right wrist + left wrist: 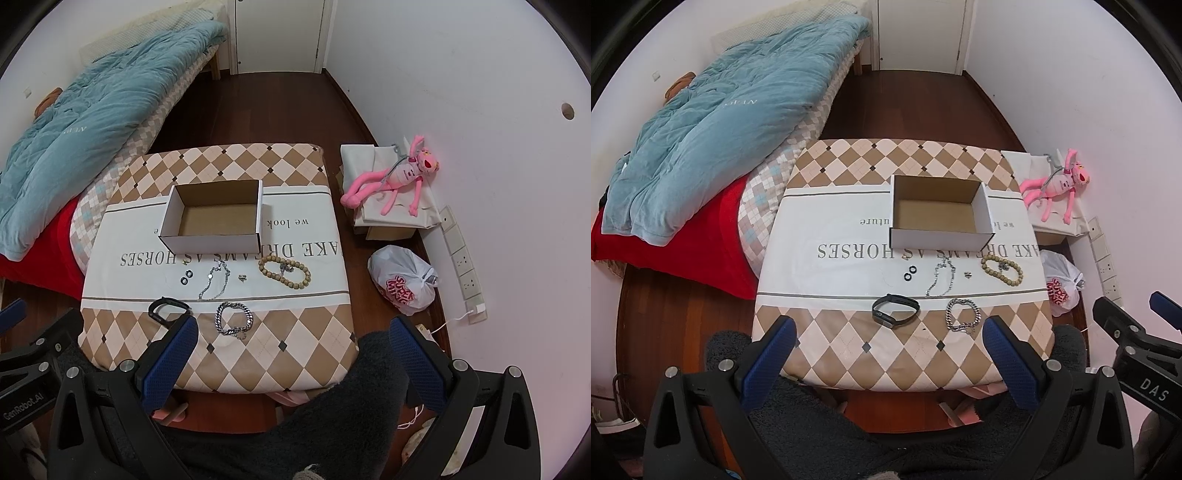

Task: Organize jewelry
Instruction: 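Grasp the black fitness band with the left tool while the right tool grasps the silver curb-chain bracelet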

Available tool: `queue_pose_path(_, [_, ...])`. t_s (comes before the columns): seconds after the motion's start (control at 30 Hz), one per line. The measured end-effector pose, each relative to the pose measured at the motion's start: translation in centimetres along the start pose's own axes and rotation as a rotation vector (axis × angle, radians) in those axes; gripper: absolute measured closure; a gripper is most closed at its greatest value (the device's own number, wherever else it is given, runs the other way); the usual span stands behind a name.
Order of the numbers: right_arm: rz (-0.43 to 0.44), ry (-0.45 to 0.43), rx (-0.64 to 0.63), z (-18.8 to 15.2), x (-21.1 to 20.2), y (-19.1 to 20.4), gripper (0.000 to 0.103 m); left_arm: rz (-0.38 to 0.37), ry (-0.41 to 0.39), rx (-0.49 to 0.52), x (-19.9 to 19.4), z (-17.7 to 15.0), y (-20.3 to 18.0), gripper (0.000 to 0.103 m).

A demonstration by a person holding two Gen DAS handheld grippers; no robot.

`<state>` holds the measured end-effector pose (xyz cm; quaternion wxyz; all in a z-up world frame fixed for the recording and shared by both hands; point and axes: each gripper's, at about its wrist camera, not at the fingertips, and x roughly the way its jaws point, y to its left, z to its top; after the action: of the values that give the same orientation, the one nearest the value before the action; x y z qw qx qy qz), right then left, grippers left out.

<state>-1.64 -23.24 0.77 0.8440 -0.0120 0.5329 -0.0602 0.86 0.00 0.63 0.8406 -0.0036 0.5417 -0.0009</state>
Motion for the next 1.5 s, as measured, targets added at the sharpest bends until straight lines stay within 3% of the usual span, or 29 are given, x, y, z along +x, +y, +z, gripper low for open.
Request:
queue_pose_path(0.13, [0.02,0.016,0.019,0.5,0.8,0.6,0.0,0.032,-0.003,-0.006,1.7,1.0,0.6,0.0])
queue_pose_path(0.37, [0.031,0.094,0.045,1.1,8.8,1.1,0.0,0.135,0.05,0.02,9.3,1.1,1.9,0.0])
queue_pose_path(0.57, [0.036,0.206,0.011,-0.4,17.2,3.2,0.022,0.146,0.161,0.046,16.1,-0.5,2.1,0.001])
queue_pose_path(0.87, [0.083,0.308,-0.001,-2.7,24.3,5.6,0.041,0.099,0.246,0.006,22.0,-1.5,3.4,0.001])
queue_pose_path(1.1, [0.112,0.35,0.006,-3.6,27.0,6.4,0.052,0.044,0.275,-0.023,23.5,-2.4,3.9,0.002])
queue_pose_path(1.27, [0.086,0.295,-0.054,-3.7,27.0,7.5,0.053,-0.002,0.293,-0.02,24.3,-2.8,3.5,0.003])
queue_pose_path(1.33, [0.088,0.279,-0.058,-3.9,26.8,7.7,0.063,-0.014,0.298,-0.014,24.7,-2.9,3.2,0.014])
queue_pose_path(1.37, [0.086,0.264,-0.064,-3.9,26.6,7.7,0.083,-0.018,0.306,-0.014,25.0,-3.0,3.0,0.025])
queue_pose_path(1.4, [0.081,0.258,-0.068,-3.9,26.4,7.6,0.095,-0.025,0.313,-0.014,25.4,-2.8,3.0,0.036])
queue_pose_path(1.43, [0.078,0.26,-0.066,-4.0,26.4,7.5,0.095,-0.038,0.32,-0.016,25.7,-2.8,2.9,0.043])
queue_pose_path(1.47, [0.085,0.263,-0.061,-4.1,26.4,7.3,0.095,-0.053,0.323,-0.023,26.0,-2.9,2.8,0.062])
queue_pose_path(1.5, [0.086,0.266,-0.055,-4.1,26.4,7.1,0.095,-0.042,0.306,-0.021,26.1,-2.9,2.8,0.072])
